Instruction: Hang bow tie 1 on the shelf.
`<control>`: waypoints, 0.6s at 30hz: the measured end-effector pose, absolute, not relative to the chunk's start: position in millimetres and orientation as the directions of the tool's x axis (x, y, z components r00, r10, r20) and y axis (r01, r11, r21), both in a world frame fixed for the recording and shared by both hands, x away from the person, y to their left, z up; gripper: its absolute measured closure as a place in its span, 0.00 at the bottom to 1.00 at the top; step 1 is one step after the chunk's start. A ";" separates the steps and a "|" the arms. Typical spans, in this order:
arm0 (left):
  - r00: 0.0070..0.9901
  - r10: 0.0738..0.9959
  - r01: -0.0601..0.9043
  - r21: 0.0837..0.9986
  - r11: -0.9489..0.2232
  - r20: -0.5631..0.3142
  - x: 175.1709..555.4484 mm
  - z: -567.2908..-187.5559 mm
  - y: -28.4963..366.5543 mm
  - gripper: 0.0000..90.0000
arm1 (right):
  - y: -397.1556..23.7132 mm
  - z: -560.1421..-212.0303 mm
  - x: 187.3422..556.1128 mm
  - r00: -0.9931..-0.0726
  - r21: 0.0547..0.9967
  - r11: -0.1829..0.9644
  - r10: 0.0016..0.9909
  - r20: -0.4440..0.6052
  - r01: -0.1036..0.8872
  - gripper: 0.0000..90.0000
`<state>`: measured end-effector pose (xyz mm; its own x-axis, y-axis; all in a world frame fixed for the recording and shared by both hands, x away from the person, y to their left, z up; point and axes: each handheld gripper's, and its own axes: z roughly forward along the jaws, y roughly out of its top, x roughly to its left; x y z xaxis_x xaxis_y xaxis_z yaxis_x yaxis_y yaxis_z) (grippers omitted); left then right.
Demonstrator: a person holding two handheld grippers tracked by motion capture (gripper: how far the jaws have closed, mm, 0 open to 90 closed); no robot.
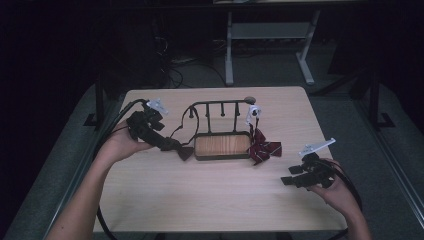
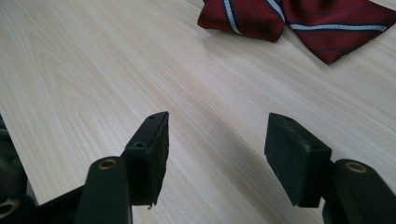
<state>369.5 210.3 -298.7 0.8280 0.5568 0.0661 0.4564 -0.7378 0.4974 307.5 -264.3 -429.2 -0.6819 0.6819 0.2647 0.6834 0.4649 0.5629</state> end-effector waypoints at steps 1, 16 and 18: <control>0.828 0.557 0.457 0.498 -0.737 0.064 368.6 -300.5 210.7 0.37 | -264.5 -429.5 307.6 -0.682 0.562 0.466 0.682 0.264 0.684 0.44; 0.815 0.579 0.488 0.491 -0.722 0.041 355.3 -329.4 230.0 0.37 | -264.9 -430.1 307.4 -0.681 0.557 0.469 0.685 0.260 0.685 0.44; 0.812 0.582 0.491 0.491 -0.720 0.042 353.1 -333.4 232.5 0.36 | -264.2 -430.0 307.2 -0.682 0.557 0.471 0.684 0.260 0.684 0.44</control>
